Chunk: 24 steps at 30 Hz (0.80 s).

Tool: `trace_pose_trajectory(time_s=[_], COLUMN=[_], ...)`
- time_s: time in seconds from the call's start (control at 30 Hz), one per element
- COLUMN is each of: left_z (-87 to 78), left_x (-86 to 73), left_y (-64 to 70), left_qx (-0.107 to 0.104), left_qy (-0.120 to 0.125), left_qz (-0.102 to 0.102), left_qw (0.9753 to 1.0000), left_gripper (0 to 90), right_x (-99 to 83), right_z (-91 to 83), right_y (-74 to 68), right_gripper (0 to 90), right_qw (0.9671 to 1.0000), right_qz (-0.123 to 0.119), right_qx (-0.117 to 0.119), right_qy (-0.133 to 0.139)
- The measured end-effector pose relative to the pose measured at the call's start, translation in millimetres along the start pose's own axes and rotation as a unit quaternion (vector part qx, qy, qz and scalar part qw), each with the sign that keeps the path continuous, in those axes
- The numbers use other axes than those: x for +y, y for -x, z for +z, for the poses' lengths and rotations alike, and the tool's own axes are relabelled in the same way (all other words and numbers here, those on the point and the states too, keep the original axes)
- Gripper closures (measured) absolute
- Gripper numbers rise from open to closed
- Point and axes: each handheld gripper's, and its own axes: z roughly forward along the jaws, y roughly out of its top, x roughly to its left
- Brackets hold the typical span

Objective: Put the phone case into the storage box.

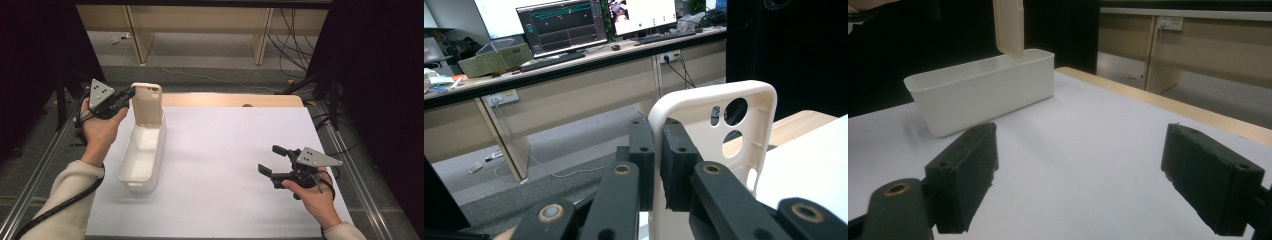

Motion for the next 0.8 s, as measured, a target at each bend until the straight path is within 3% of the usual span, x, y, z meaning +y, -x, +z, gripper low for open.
trace_pose_trajectory(time_s=[0.8], left_z=[11.1], left_x=[-2.5], left_y=[-7.4], left_qx=[0.005], left_qy=[-0.004], left_qz=[-0.006], left_qw=[1.0], left_gripper=[84.3], right_x=[-0.2], right_z=[0.4], right_y=[0.2], right_gripper=[16.2], right_qw=[1.0], right_qz=[0.0], right_qx=[0.0], right_qy=[0.0])
